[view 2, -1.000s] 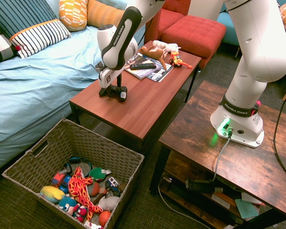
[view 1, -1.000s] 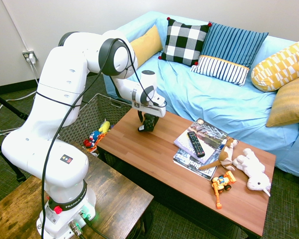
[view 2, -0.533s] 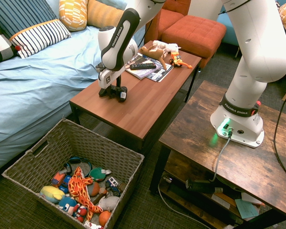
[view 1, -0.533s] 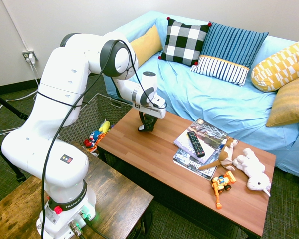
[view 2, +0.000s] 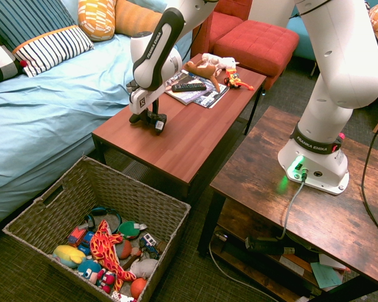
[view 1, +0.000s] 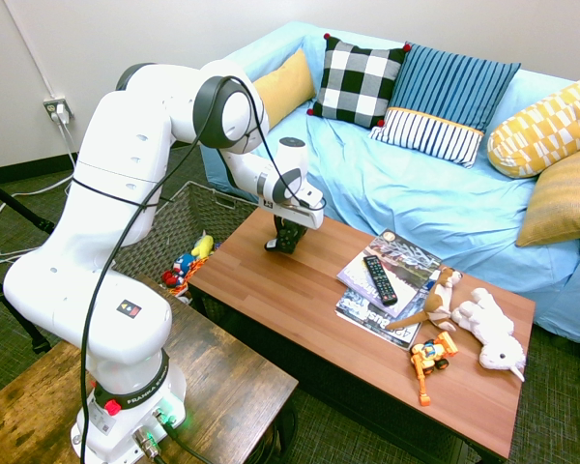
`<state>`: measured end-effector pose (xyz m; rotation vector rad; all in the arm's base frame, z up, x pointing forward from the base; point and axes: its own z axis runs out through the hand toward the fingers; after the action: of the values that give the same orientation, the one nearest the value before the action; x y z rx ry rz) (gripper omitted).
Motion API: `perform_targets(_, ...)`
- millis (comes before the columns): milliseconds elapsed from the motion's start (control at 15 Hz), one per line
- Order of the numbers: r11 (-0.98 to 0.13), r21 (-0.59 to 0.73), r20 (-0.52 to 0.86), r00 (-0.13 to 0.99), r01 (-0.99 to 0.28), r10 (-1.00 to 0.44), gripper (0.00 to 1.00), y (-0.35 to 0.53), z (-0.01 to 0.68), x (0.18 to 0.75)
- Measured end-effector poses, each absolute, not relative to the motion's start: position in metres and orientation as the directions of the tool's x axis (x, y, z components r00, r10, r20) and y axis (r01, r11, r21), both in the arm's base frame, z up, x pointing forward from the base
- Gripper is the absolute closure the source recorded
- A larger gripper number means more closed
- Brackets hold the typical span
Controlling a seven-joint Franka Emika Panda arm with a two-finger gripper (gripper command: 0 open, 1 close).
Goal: Put the gamepad in the basket
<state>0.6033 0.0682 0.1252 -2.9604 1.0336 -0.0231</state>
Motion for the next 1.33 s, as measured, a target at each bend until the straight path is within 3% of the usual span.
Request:
perform_targets(267, -0.817, -0.052, 0.05, 0.815, -0.574, -0.577, 1.0, 0.156, 0.199, 0.591)
perform_targets(467, -0.845, -0.038, 0.056, 0.843, -0.534, -0.535, 1.0, 0.264, 0.205, 0.562)
perform_targets(733, -0.881, 0.003, 0.023, 0.881, -0.472, -0.472, 1.0, 0.371, 0.135, 0.528)
perform_targets(1000, -0.9, 0.062, -0.011, 0.901, -0.432, -0.433, 1.0, 0.42, 0.041, 0.506)
perform_targets(1067, -0.901, 0.081, -0.02, 0.903, -0.427, -0.429, 0.0, 0.423, 0.023, 0.504)
perform_targets(1333, -0.895, 0.108, -0.02, 0.9, -0.432, -0.436, 0.0, 0.423, 0.0, 0.515)
